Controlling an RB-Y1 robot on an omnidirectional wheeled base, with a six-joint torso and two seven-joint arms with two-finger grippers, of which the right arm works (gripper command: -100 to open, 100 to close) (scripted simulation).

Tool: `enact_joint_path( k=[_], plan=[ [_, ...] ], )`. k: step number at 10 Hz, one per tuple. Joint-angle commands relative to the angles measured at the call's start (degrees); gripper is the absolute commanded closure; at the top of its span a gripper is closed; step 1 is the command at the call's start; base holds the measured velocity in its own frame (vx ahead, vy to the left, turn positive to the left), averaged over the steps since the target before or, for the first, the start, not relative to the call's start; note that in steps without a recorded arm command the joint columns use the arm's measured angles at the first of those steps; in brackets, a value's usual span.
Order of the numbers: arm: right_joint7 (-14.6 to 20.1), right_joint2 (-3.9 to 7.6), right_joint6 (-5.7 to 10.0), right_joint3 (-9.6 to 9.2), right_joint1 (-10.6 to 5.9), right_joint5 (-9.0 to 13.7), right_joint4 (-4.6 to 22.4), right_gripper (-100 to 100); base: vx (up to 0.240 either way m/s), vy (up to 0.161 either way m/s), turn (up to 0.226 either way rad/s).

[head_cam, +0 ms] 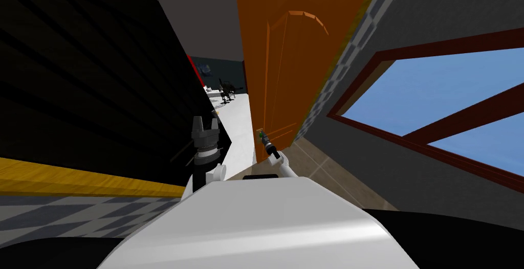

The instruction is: Push the door open

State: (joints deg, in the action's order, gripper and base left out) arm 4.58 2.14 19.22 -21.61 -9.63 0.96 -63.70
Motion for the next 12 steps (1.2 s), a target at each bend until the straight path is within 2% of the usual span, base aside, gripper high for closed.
enact_joint_path(
  k=[1,2,7,12],
  plan=[
    [0.0,0.0,0.0,0.0,0.0,0.0,0.0,-100,0.086,0.034,0.003],
    [0.0,0.0,0.0,0.0,0.0,0.0,0.0,100,-0.011,-0.005,-0.005],
    [0.0,0.0,0.0,0.0,0.0,0.0,0.0,100,-0.007,-0.004,0.005],
    [-1.0,0.73,-0.05,2.72,-0.59,0.2,0.3,100,0.135,0.107,-0.043]
  ],
)
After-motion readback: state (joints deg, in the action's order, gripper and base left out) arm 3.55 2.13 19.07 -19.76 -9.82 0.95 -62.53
